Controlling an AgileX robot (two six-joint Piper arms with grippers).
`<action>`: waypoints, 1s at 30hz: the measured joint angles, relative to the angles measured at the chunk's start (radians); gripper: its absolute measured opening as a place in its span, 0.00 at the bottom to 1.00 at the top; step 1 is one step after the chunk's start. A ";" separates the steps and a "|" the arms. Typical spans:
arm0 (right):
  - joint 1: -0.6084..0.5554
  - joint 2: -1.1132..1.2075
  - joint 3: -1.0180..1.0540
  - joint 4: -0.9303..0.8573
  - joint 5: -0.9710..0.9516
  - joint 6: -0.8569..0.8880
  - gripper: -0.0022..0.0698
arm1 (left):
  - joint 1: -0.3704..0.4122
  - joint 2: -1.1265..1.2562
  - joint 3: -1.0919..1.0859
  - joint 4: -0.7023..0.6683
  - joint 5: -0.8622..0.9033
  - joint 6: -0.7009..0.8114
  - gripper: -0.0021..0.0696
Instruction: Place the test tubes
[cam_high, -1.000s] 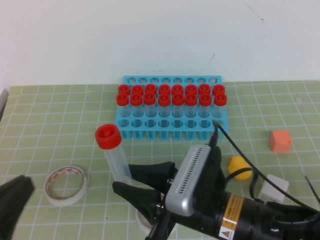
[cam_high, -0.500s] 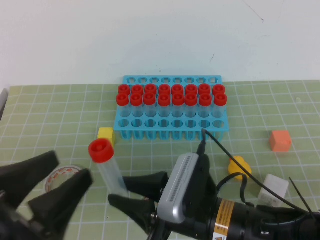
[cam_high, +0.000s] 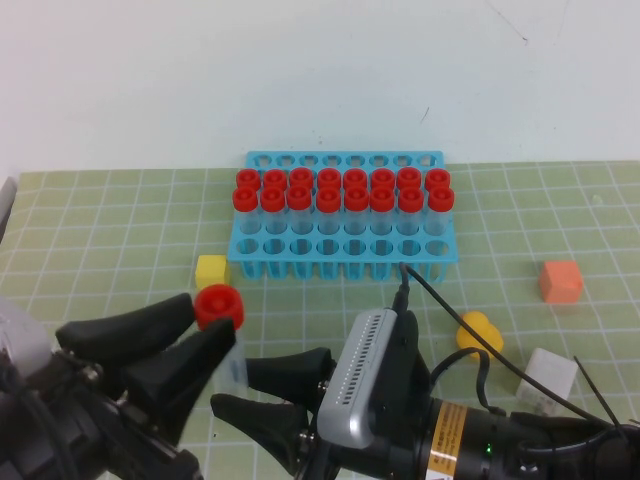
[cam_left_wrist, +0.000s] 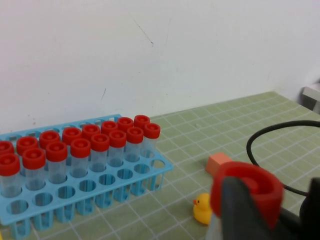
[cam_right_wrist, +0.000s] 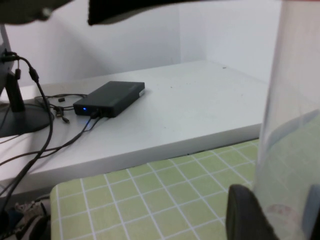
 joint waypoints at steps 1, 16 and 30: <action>0.000 0.000 0.000 0.000 -0.005 0.002 0.35 | -0.001 0.000 0.000 0.000 -0.004 0.000 0.36; 0.000 0.000 0.000 -0.050 -0.007 0.015 0.35 | -0.006 0.000 0.000 0.000 -0.008 0.008 0.53; 0.000 0.000 0.000 -0.118 0.022 0.015 0.35 | -0.006 0.019 -0.001 0.006 0.016 0.065 0.74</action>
